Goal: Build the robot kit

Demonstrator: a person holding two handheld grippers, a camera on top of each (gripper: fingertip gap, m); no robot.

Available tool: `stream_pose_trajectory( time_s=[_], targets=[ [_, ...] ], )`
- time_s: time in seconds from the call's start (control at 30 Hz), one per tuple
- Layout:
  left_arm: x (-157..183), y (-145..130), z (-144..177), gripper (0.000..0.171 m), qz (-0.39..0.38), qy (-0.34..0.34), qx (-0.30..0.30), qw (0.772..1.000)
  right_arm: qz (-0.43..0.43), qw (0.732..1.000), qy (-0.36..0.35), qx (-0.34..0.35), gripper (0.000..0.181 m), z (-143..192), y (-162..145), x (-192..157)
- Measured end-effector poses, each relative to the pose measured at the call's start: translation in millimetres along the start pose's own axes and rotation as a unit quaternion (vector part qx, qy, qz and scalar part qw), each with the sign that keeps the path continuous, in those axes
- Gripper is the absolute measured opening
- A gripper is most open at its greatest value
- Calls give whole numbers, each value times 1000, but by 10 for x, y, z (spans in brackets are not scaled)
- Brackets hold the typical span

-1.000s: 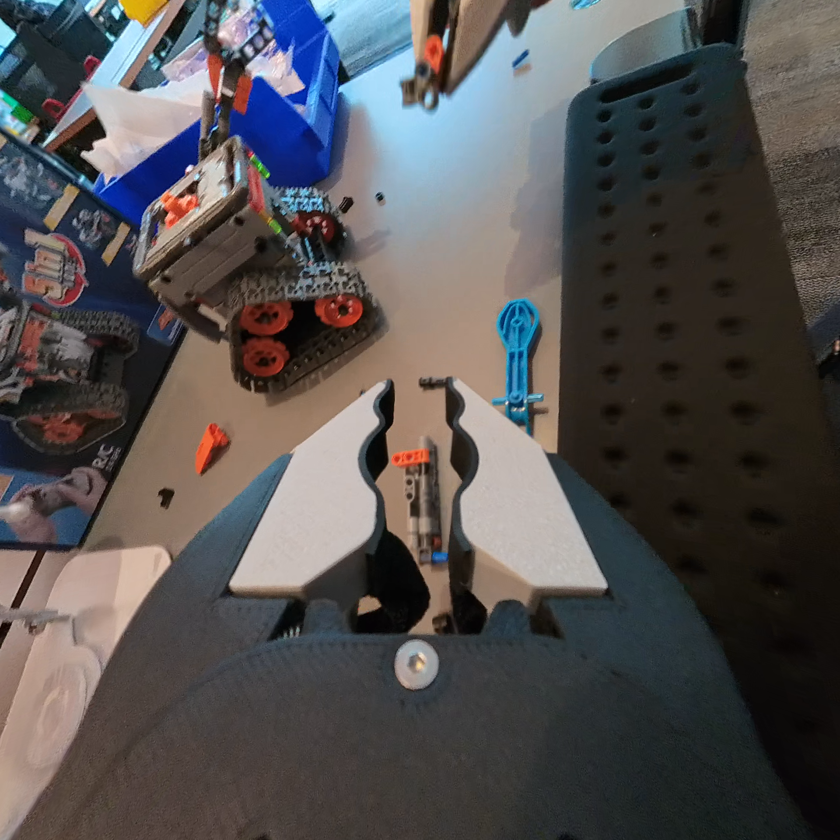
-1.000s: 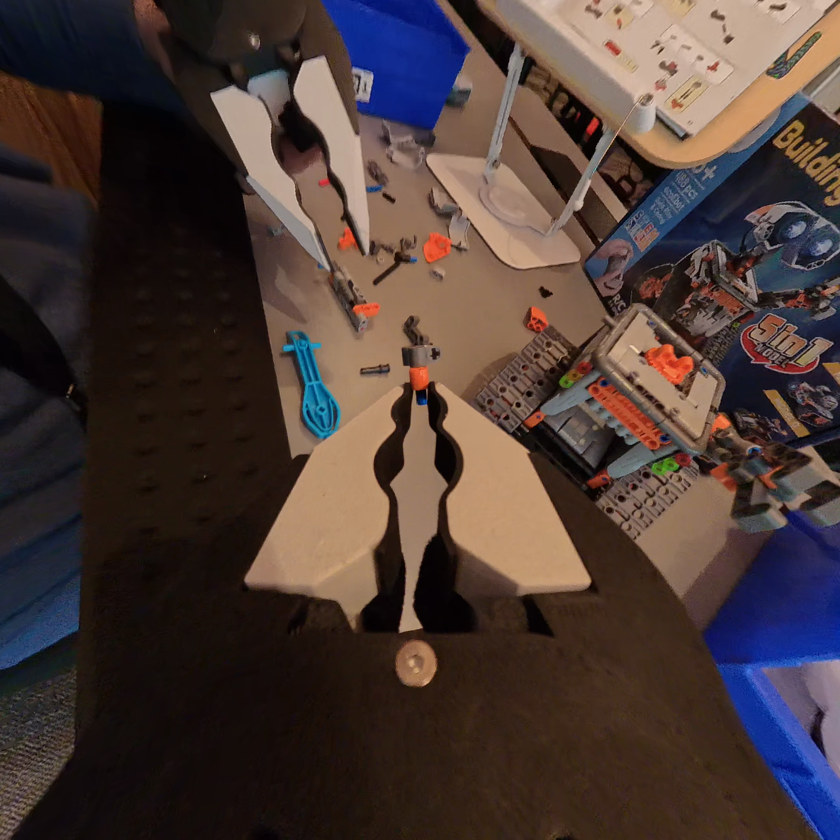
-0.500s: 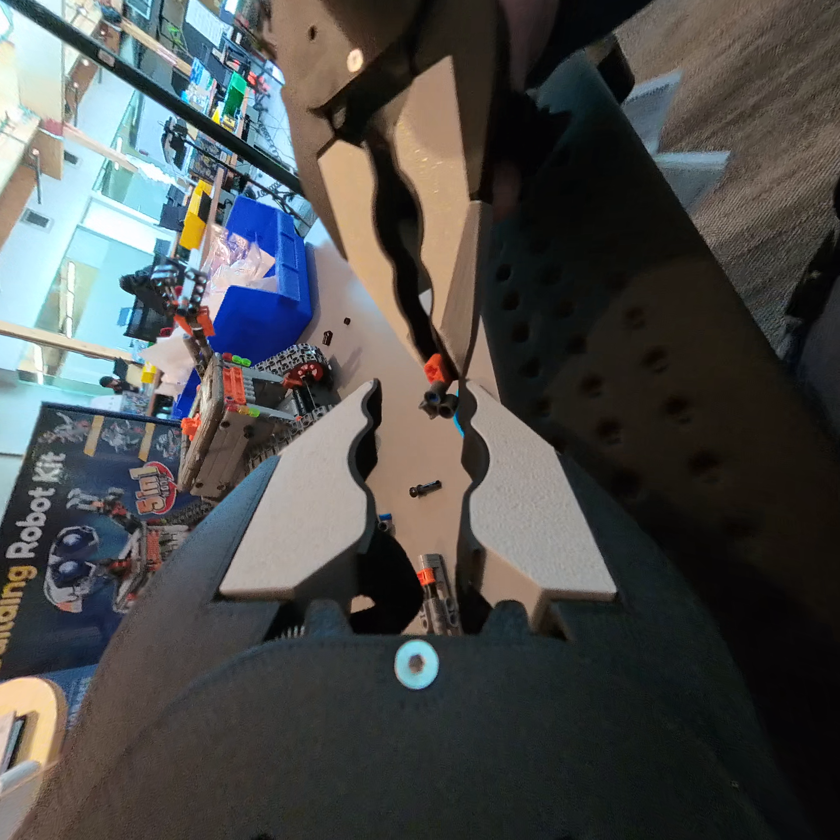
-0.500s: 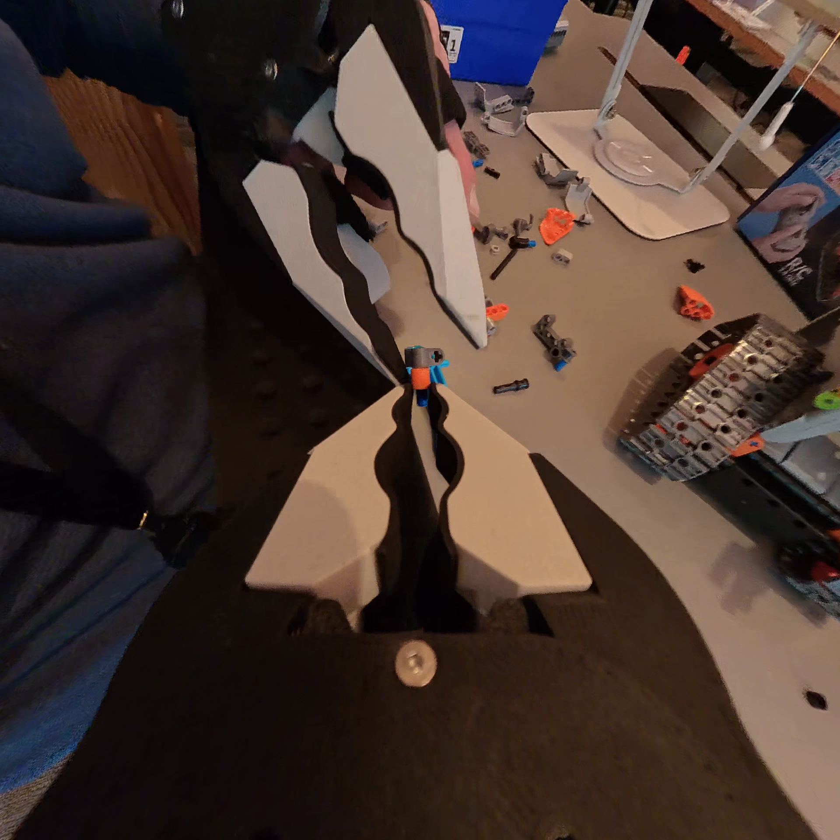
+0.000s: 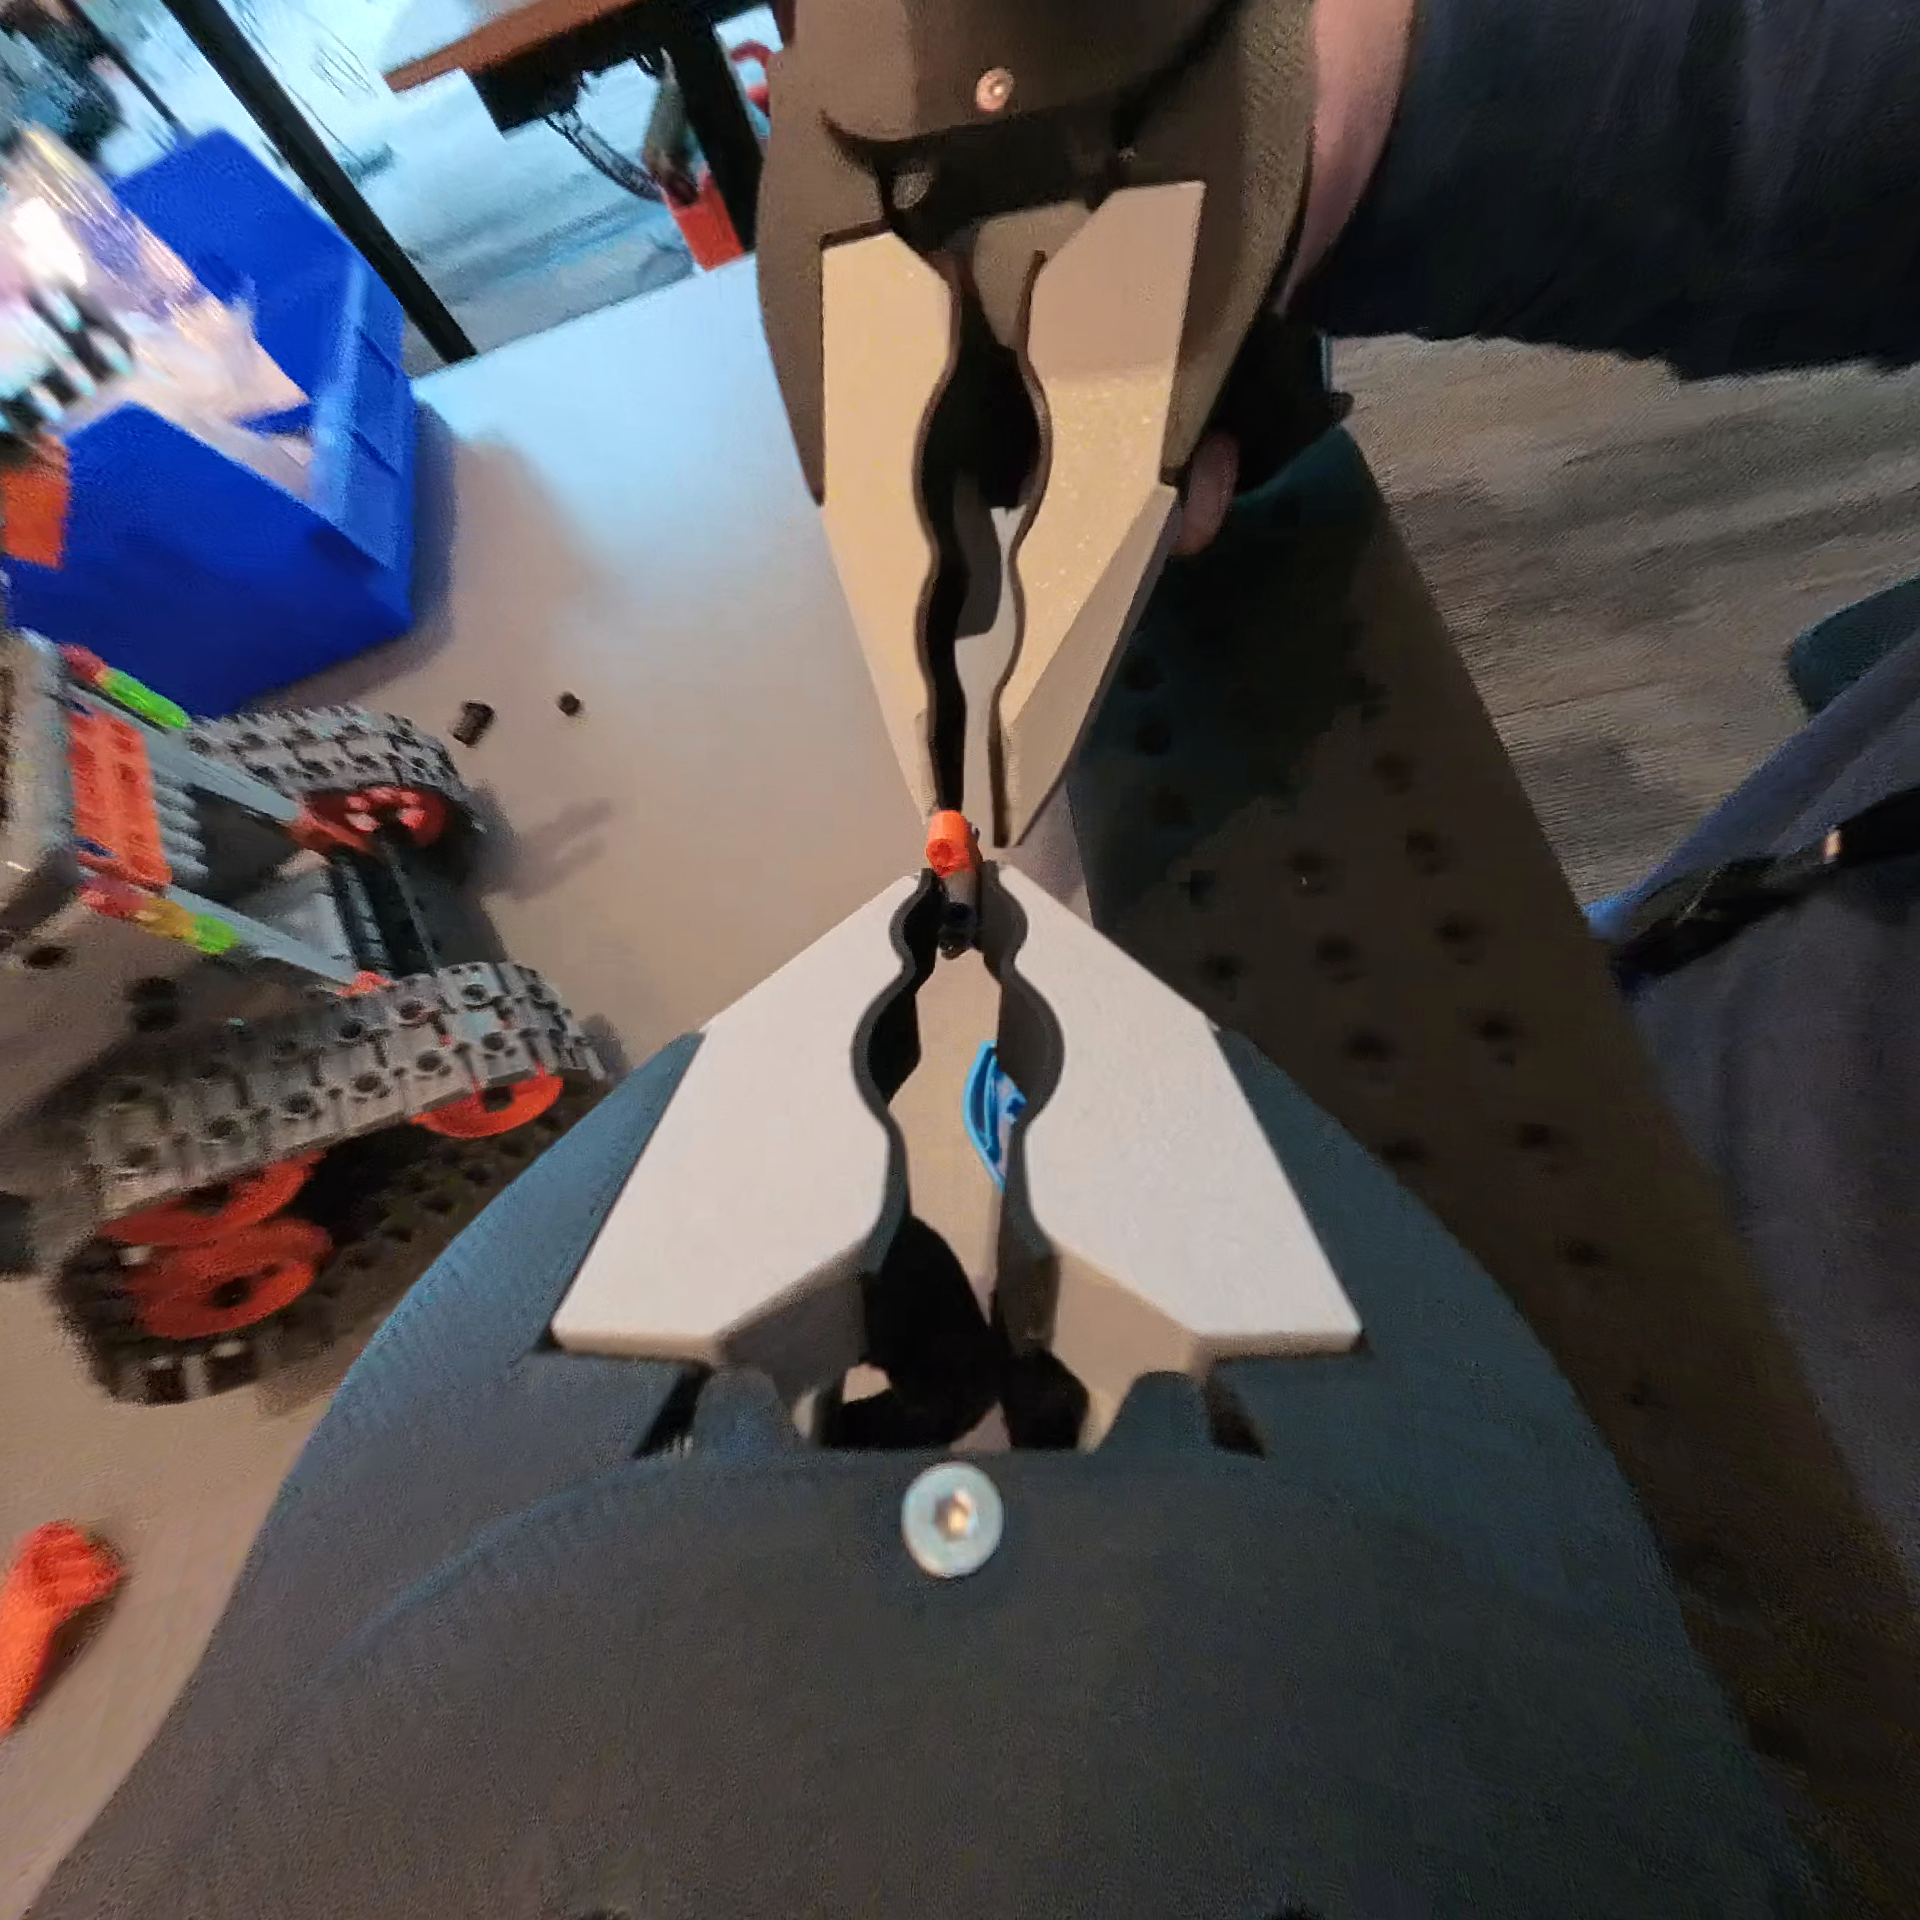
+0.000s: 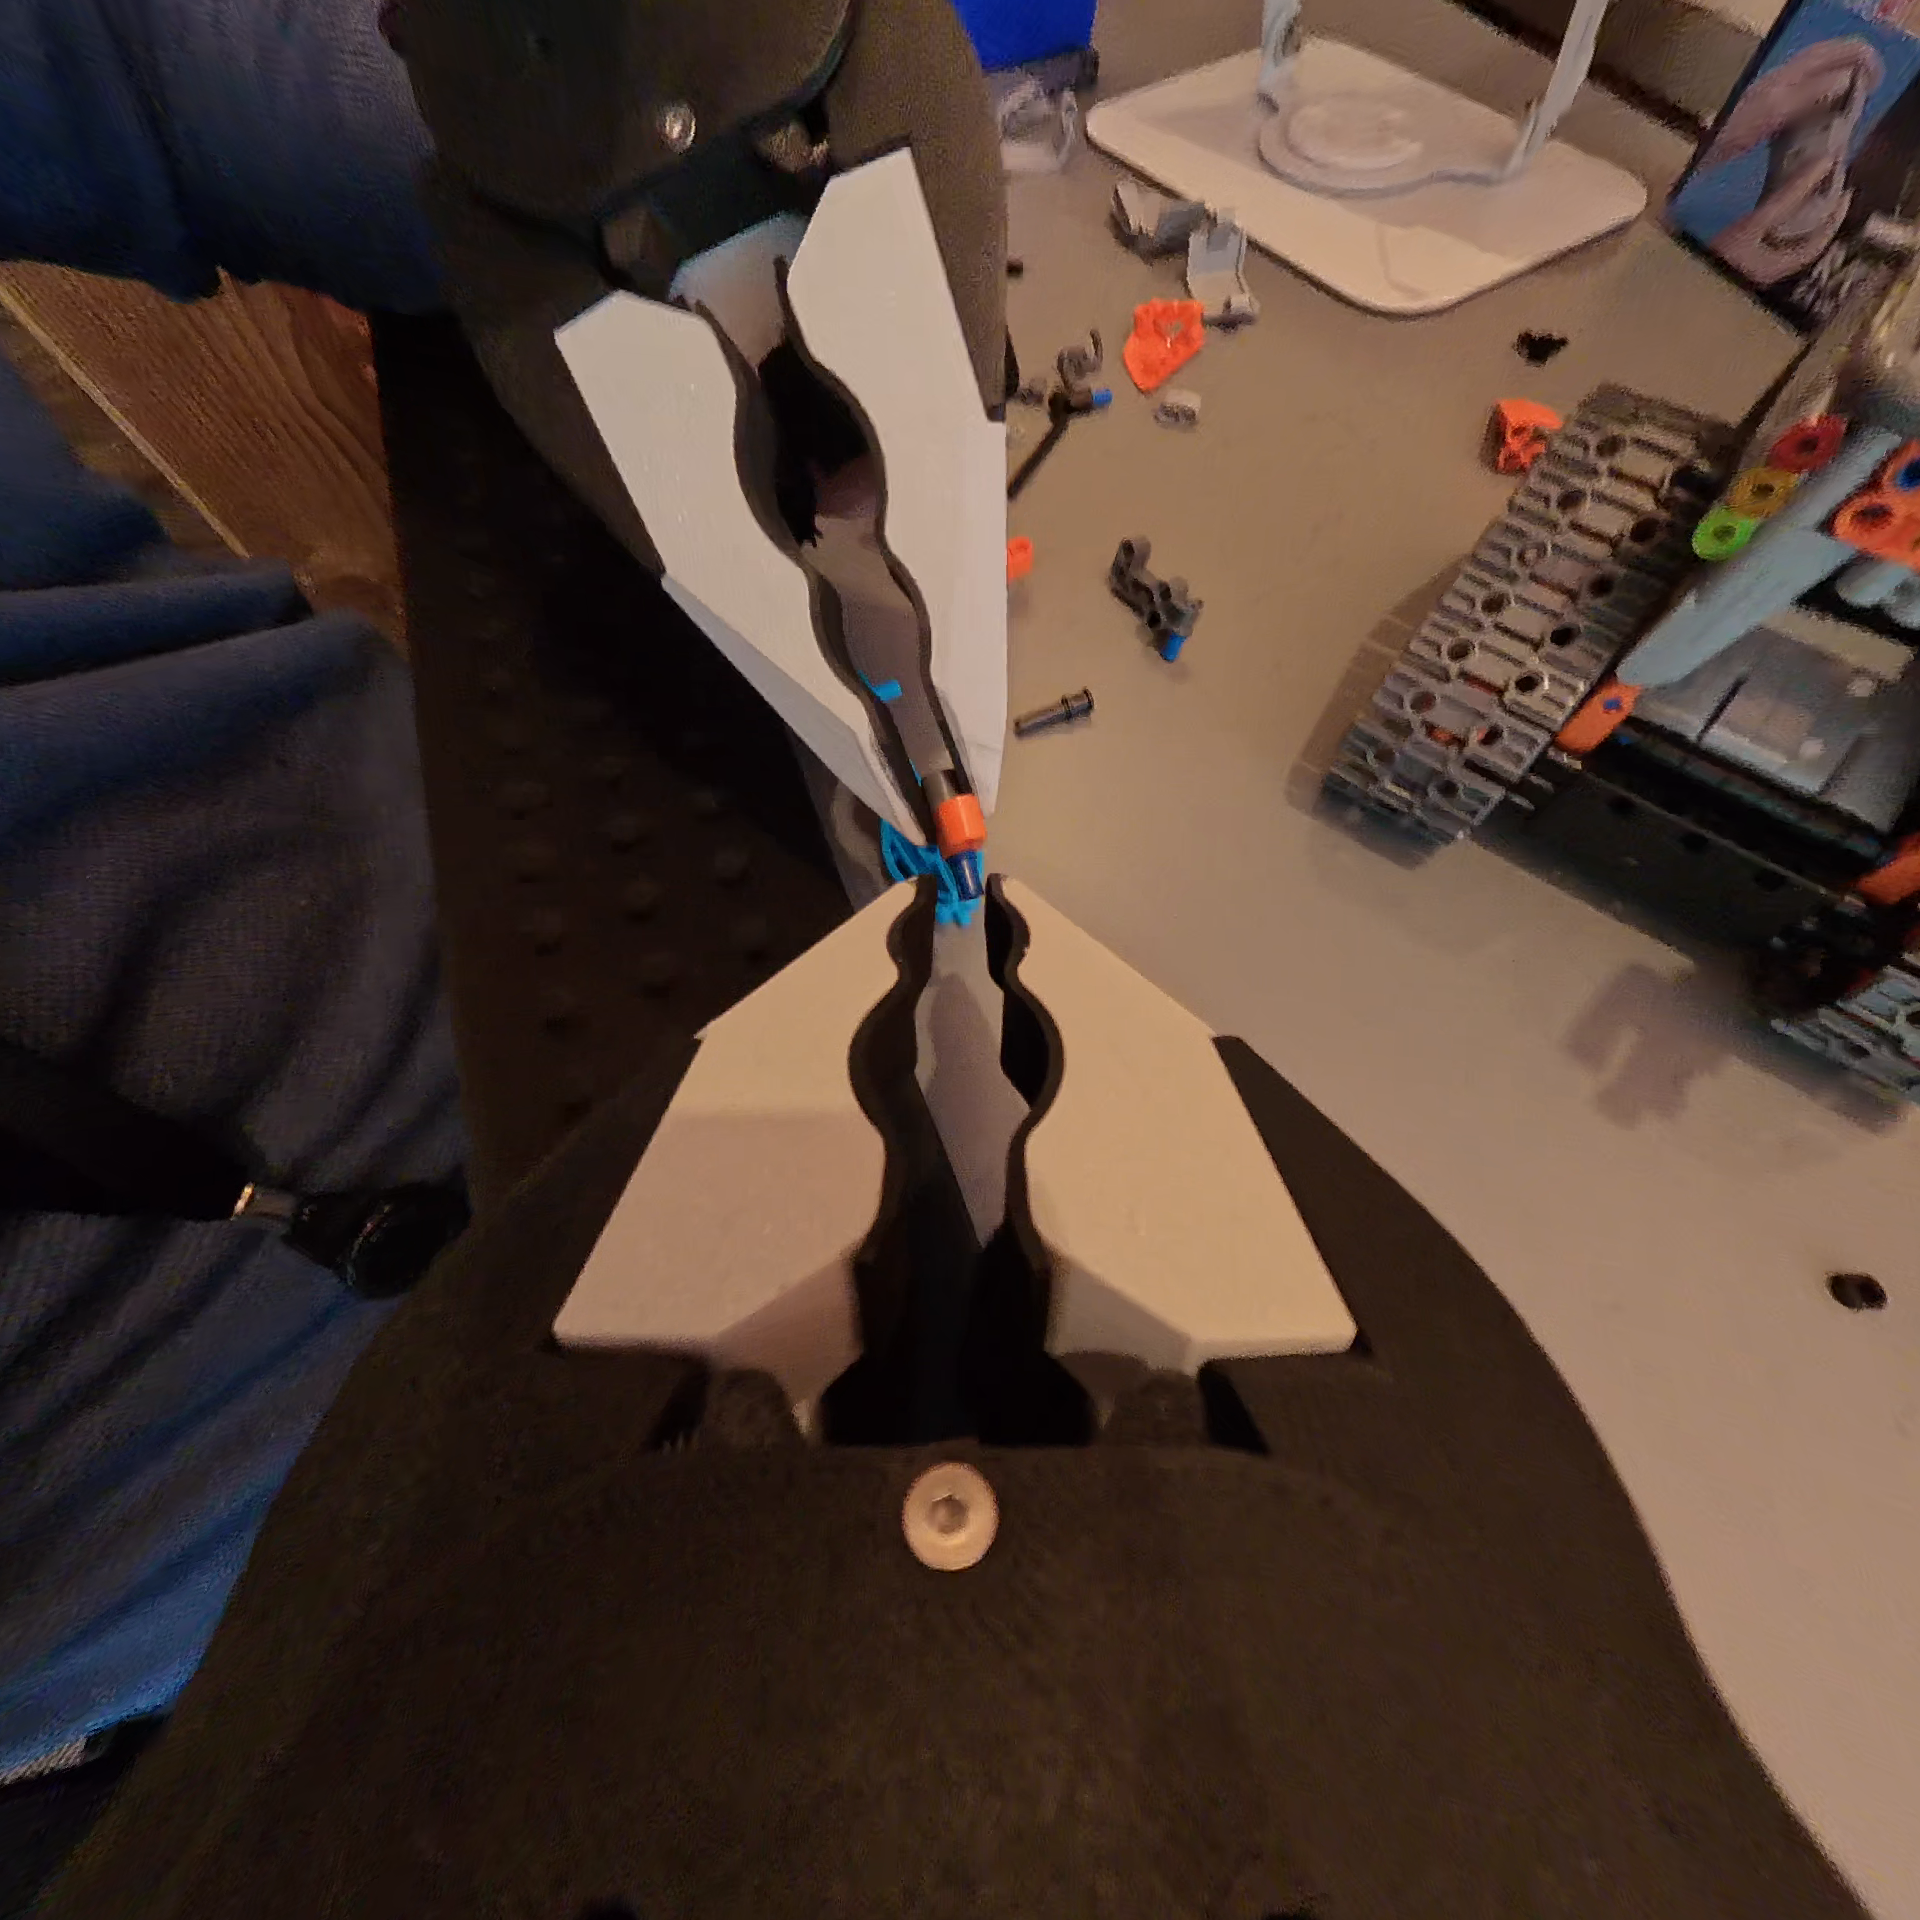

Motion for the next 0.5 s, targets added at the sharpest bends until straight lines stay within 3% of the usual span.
stream_pose_trajectory(
  time_s=[0.1, 0.2, 0.4, 0.5],
  targets=[
    [-127, -63, -131, 6, 63, -34, -16, 997, 6, 999, -25, -40, 13, 76, -70, 100],
    [-208, -145, -244, 6, 114, -63, -40, 991, 14, 989, -112, -95, 21, 362, -212, 275],
    [-354, -305, -394, 6, 117, -40, -107, 987, -45, 943, -260, -203, 23, 1197, -748, 603],
    [-366, -366, -432, 13, 121, -46, -122, 984, -77, 928, -267, -247, 24, 1473, -1001, 664]
  ],
)
Point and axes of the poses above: each gripper's, where its closed fingertips meet, z back along the fingers, y out of its top, x = y × z across the jaws, the point moved 5 cm from there along z, back along the fingers, and after that the axes turned 5 degrees about -x, right-handed, at the moved point
